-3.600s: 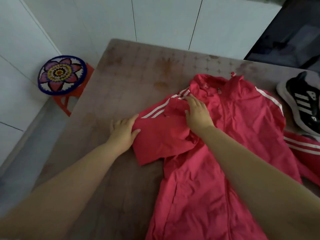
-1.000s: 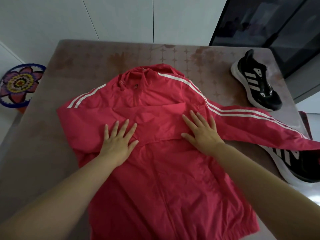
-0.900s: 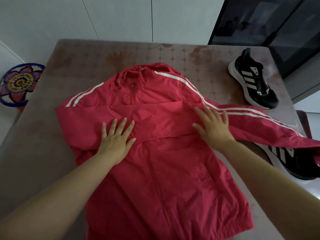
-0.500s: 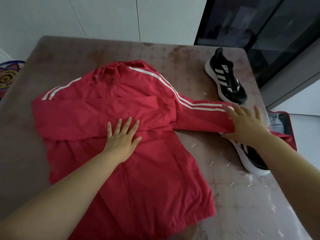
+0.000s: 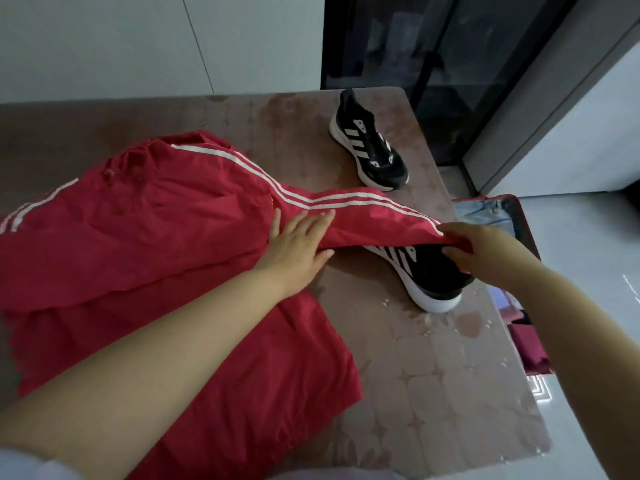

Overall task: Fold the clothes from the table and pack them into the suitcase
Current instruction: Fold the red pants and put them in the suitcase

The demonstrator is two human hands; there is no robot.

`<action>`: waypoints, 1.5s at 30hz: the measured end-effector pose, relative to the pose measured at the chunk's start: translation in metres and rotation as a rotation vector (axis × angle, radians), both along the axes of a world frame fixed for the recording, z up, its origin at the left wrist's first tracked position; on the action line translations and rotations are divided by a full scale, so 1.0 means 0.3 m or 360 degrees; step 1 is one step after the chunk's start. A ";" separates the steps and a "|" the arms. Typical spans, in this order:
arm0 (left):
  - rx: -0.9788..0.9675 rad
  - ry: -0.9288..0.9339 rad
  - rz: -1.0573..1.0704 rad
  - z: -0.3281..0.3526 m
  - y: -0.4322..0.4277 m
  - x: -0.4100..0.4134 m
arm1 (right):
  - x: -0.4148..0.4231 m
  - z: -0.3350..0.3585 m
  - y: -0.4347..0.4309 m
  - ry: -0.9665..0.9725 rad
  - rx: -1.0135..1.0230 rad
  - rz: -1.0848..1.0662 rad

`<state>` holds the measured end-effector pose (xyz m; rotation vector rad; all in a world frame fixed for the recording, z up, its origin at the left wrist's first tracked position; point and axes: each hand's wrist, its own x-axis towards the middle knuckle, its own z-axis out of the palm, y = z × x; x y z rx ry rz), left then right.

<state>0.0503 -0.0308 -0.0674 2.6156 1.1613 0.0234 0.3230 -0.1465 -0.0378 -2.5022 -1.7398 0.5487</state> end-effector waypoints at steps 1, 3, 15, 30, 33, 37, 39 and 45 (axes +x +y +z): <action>-0.0016 -0.0074 -0.0083 0.014 -0.019 0.053 | 0.014 -0.002 -0.016 0.0023 0.0055 -0.0030; -0.0062 -0.0228 -0.0220 0.034 -0.061 0.155 | 0.033 -0.002 -0.050 0.0165 0.0175 -0.0154; -0.0120 -0.0444 -0.0424 0.040 -0.102 0.534 | -0.027 -0.050 -0.111 0.0655 0.0477 -0.0692; -0.0502 -0.1043 -0.0067 0.032 -0.035 0.375 | -0.021 -0.085 -0.045 0.0079 0.0696 -0.0955; -0.0632 -0.1056 0.0005 0.028 -0.029 0.309 | -0.055 0.015 0.028 -0.0186 0.1028 -0.0727; -0.0905 -0.1388 0.0127 0.097 -0.029 0.179 | -0.177 0.149 0.180 -0.0367 0.1561 -0.0046; -0.0982 -0.1689 0.0280 0.166 -0.023 0.099 | -0.285 0.193 0.255 -0.0371 0.1707 0.0380; -0.2023 -0.2344 0.0946 0.216 0.104 -0.355 | -0.827 0.121 0.351 0.0043 0.1496 0.1244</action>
